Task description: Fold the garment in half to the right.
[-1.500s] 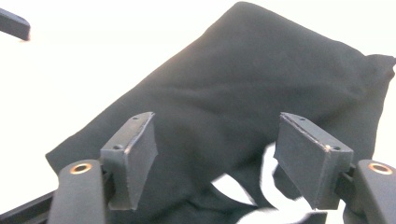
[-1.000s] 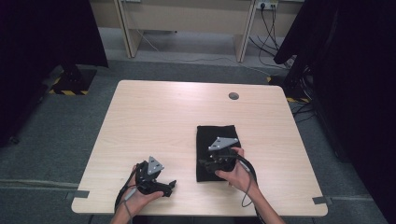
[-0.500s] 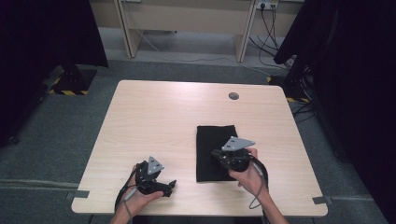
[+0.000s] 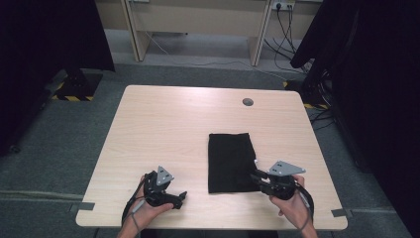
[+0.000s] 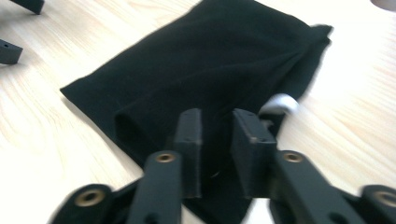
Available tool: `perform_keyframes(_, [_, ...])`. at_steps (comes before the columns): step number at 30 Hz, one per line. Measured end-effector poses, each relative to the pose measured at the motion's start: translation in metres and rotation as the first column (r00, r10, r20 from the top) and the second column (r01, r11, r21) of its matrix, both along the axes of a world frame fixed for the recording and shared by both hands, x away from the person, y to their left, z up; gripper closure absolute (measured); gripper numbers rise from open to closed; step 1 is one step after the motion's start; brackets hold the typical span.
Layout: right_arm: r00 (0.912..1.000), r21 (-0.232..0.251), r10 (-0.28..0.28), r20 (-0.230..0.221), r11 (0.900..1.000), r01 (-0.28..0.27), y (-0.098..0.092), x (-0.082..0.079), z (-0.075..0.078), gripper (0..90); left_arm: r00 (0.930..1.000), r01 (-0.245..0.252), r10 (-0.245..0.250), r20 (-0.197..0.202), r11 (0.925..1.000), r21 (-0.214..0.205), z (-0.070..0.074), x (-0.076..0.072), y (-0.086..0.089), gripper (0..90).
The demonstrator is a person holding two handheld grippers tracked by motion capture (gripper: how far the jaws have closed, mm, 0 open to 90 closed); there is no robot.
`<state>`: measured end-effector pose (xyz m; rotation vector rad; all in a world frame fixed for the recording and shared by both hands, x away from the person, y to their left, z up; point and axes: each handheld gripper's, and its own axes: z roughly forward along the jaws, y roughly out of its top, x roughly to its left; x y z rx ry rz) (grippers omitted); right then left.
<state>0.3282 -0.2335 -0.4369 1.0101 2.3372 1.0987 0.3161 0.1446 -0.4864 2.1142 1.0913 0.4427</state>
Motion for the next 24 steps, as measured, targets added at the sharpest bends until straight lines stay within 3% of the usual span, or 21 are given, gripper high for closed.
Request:
perform_keyframes(5, [0.9991, 0.007, -0.031, 0.029, 0.9995, 0.031, -0.012, -0.002, 0.012, 65.6, 1.0000, 0.000, 0.000, 0.000, 1.0000, 0.000, 0.000, 0.000, 0.000, 0.0])
perform_keyframes(9, [0.9994, 0.002, -0.012, 0.032, 0.9999, 0.012, -0.003, 0.006, 0.013, 60.4, 1.0000, 0.000, 0.000, 0.000, 1.0000, 0.000, 0.000, 0.000, 0.000, 0.0])
perform_keyframes(17, [0.9980, -0.066, 0.062, -0.015, 0.9958, -0.063, 0.032, 0.028, -0.005, 59.3, 1.0000, 0.000, 0.000, 0.000, 1.0000, 0.001, 0.000, 0.000, 0.000, 0.0])
perform_keyframes(24, [0.9989, -0.136, 0.018, -0.043, 0.9905, -0.024, 0.016, 0.028, -0.023, 60.5, 1.0000, 0.000, 0.000, 0.000, 1.0000, 0.000, 0.000, 0.000, 0.000, 0.0])
